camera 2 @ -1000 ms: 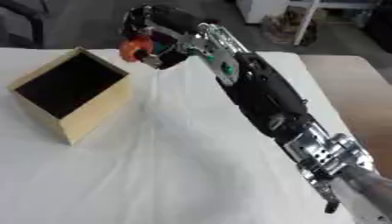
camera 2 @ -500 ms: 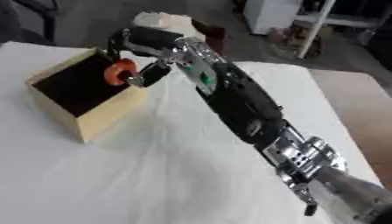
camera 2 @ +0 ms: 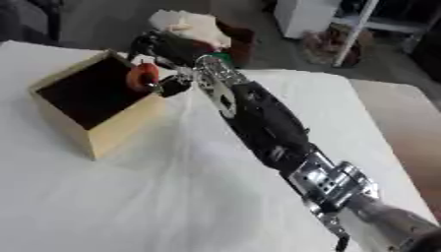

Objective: Pick up objects on the table and place them in the box.

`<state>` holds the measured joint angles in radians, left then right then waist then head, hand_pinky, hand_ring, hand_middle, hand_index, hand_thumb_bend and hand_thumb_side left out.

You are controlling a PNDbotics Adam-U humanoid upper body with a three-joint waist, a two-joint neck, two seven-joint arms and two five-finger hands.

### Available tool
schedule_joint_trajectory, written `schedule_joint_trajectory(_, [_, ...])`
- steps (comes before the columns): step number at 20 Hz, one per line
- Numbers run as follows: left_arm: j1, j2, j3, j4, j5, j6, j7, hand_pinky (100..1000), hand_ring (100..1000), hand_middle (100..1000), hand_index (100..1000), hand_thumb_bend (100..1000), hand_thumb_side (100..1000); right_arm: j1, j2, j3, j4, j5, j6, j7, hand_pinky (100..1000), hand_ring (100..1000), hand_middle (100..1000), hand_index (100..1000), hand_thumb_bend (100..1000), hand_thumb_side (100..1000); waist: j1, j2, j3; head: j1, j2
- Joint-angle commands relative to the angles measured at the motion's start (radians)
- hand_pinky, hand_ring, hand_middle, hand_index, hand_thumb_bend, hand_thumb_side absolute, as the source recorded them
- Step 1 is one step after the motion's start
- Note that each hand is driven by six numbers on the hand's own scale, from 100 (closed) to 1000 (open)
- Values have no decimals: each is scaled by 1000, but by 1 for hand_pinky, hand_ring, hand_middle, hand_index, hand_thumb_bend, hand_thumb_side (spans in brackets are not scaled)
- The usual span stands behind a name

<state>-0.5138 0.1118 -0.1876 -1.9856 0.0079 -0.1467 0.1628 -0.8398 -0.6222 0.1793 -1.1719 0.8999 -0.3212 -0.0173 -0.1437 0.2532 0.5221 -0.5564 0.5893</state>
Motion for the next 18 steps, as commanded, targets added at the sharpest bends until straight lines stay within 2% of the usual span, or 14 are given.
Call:
schedule_joint_trajectory(1, [-16, 0, -3, -14, -1, -1, -5, 746, 630, 635, 892, 100, 673, -7, -50, -11, -46, 38, 62, -80, 811, 848, 796, 971, 100, 293, 13, -18, -3, -1, -6])
schedule_joint_trajectory(2, [-16, 0, -3, -14, -1, -1, -5, 746, 630, 634, 892, 100, 673, -4, -52, -9, -51, 43, 79, -100, 801, 849, 794, 973, 100, 318, 14, -19, -4, 0, -6])
schedule_joint_trajectory(4, [-15, 0, -3, -14, -1, 0, -5, 746, 630, 634, 892, 100, 673, 0, -54, -7, -57, 41, 100, -126, 800, 848, 794, 974, 100, 310, 16, -21, -5, 1, -6])
schedule_joint_trajectory(8, [-15, 0, -2, -14, -1, 0, -5, 746, 630, 634, 892, 100, 673, 2, -55, -3, -58, 39, 109, -138, 800, 848, 794, 974, 100, 310, 17, -22, -6, 1, -6])
schedule_joint_trajectory(9, [-11, -1, -3, -14, 0, 2, -4, 746, 630, 634, 892, 100, 673, 5, -58, -9, -62, 35, 113, -142, 761, 864, 788, 976, 100, 253, 22, -25, -12, -1, -4])
schedule_joint_trajectory(10, [-6, -2, -1, -14, 0, 5, -3, 746, 630, 634, 892, 100, 673, 10, -59, -19, -73, 26, 115, -142, 759, 867, 789, 973, 100, 251, 28, -27, -27, 3, -1])
schedule_joint_trajectory(11, [-1, -1, 1, -14, -1, 8, -1, 745, 630, 634, 892, 100, 674, 14, -57, -23, -88, 14, 111, -136, 746, 889, 802, 965, 100, 306, 34, -28, -45, 11, 1])
schedule_joint_trajectory(13, [8, 2, 6, -14, -5, 11, 3, 746, 629, 633, 892, 100, 675, 28, -58, -28, -117, -14, 90, -113, 743, 910, 817, 974, 100, 214, 44, -31, -74, 27, 5])
schedule_joint_trajectory(18, [36, 8, 26, -14, -19, 19, 27, 746, 629, 632, 892, 100, 675, 75, -49, -63, -198, -88, 25, -48, 689, 930, 814, 989, 100, 255, 72, -33, -146, 79, 14])
